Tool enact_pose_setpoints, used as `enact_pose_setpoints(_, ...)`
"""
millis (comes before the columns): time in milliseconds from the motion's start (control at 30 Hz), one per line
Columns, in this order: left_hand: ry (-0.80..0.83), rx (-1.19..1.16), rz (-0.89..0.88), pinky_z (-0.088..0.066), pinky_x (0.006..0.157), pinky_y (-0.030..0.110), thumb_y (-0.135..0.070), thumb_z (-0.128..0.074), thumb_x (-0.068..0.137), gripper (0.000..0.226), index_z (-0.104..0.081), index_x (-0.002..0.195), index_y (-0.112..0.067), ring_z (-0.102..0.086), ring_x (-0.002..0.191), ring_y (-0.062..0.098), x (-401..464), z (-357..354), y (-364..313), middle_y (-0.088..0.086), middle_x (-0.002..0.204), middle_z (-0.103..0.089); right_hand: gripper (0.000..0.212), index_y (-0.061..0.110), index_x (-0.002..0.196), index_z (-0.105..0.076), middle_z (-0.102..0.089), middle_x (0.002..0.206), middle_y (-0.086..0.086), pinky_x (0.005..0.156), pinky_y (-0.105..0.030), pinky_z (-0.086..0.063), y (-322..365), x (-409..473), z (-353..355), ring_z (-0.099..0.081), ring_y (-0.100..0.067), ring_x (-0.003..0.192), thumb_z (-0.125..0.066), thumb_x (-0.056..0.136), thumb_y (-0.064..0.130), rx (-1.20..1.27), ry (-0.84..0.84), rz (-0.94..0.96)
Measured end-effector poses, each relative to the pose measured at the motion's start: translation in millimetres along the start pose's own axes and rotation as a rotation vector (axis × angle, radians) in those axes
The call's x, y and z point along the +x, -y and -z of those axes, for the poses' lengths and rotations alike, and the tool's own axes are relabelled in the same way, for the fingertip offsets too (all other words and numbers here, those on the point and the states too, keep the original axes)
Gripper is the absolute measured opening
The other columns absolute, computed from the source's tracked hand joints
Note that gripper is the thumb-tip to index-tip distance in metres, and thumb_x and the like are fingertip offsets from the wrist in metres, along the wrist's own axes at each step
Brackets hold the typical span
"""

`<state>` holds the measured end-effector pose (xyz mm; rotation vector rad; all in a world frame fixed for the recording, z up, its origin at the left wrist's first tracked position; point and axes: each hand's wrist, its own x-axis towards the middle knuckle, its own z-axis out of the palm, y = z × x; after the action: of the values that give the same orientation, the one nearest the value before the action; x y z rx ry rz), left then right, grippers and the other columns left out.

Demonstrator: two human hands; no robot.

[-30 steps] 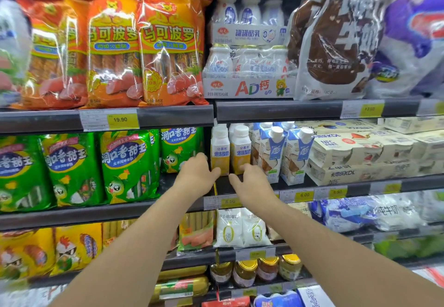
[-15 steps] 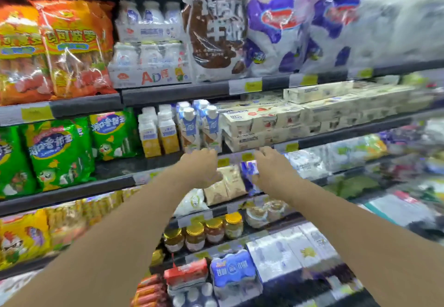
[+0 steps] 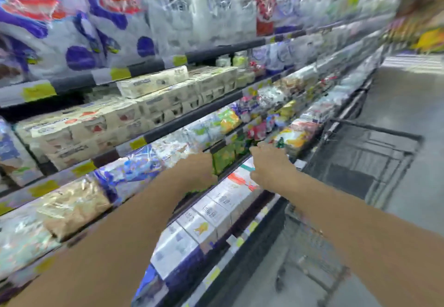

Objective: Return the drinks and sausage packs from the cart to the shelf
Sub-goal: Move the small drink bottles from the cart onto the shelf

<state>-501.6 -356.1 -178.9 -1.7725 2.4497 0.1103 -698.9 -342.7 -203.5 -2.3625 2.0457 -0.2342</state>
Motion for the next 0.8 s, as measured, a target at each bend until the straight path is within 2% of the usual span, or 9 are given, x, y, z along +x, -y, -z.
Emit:
enact_pose_setpoints(33,0.015,0.008,-0.029,-0.05,0.094,0.043,-0.037,-0.058,0.092,0.046,-0.051,0.123,-0.004,-0.055,0.117,0.034,15,-2,-17,0.016,0.127,-0.054,0.041,0.007,0.128,-0.047,-0.047,0.131,-0.016,0.089,-0.04,-0.041,-19,-2,-2,-0.047,-0.034,0.121,-0.056,0.091,0.022,0.001,0.008,-0.03)
enact_pose_setpoints(133,0.041,0.021,-0.112,-0.042,0.087,0.036,-0.041,-0.056,0.094,0.055,-0.043,0.134,-0.006,-0.049,0.125,0.032,65,-12,-63,0.013,0.137,-0.048,0.051,0.008,0.139,-0.042,-0.04,0.143,-0.017,0.1,-0.043,-0.04,-74,-3,-11,-0.04,-0.036,0.13,-0.057,0.093,0.025,-0.016,0.02,-0.127)
enact_pose_setpoints(233,0.08,0.0,-0.217,-0.045,0.096,0.042,-0.042,-0.055,0.094,0.059,-0.04,0.138,-0.005,-0.048,0.124,0.033,121,-21,-106,0.014,0.139,-0.047,0.047,0.007,0.135,-0.046,-0.042,0.141,-0.017,0.098,-0.044,-0.041,-127,5,-21,-0.043,-0.036,0.126,-0.056,0.093,0.025,-0.041,0.026,-0.229)
enact_pose_setpoints(367,0.108,-0.014,-0.353,-0.047,0.096,0.044,-0.039,-0.055,0.094,0.061,-0.038,0.141,-0.004,-0.05,0.121,0.034,195,-26,-157,0.016,0.139,-0.046,0.045,0.006,0.134,-0.048,-0.044,0.138,-0.019,0.101,-0.046,-0.042,-192,24,-28,-0.045,-0.037,0.126,-0.056,0.093,0.023,-0.072,0.034,-0.37)
enact_pose_setpoints(467,0.117,0.001,-0.458,-0.047,0.091,0.041,-0.038,-0.056,0.094,0.056,-0.042,0.135,-0.003,-0.051,0.118,0.034,249,-23,-193,0.017,0.135,-0.048,0.04,0.007,0.127,-0.052,-0.05,0.127,-0.015,0.092,-0.044,-0.046,-234,39,-28,-0.051,-0.035,0.116,-0.058,0.091,0.023,-0.075,0.044,-0.466)
enact_pose_setpoints(533,0.141,0.011,-0.521,-0.047,0.093,0.042,-0.038,-0.055,0.095,0.057,-0.04,0.137,-0.003,-0.049,0.121,0.035,282,-23,-218,0.018,0.136,-0.047,0.034,0.008,0.121,-0.053,-0.051,0.118,-0.013,0.084,-0.041,-0.046,-260,47,-30,-0.053,-0.033,0.11,-0.058,0.09,0.023,-0.077,0.044,-0.531)
enact_pose_setpoints(700,0.176,0.008,-0.663,-0.046,0.093,0.043,-0.034,-0.058,0.093,0.047,-0.046,0.127,-0.004,-0.051,0.12,0.037,341,-33,-281,0.018,0.131,-0.05,0.047,0.007,0.135,-0.048,-0.046,0.14,-0.016,0.105,-0.044,-0.042,-322,53,-48,-0.045,-0.033,0.127,-0.058,0.09,0.019,-0.071,0.094,-0.705)
enact_pose_setpoints(800,0.219,0.012,-0.736,-0.047,0.093,0.044,-0.034,-0.058,0.092,0.044,-0.046,0.124,-0.005,-0.052,0.115,0.036,369,-48,-319,0.018,0.127,-0.051,0.038,0.007,0.122,-0.055,-0.052,0.126,-0.014,0.099,-0.043,-0.045,-358,51,-62,-0.05,-0.032,0.118,-0.056,0.085,0.016,-0.028,0.098,-0.768)
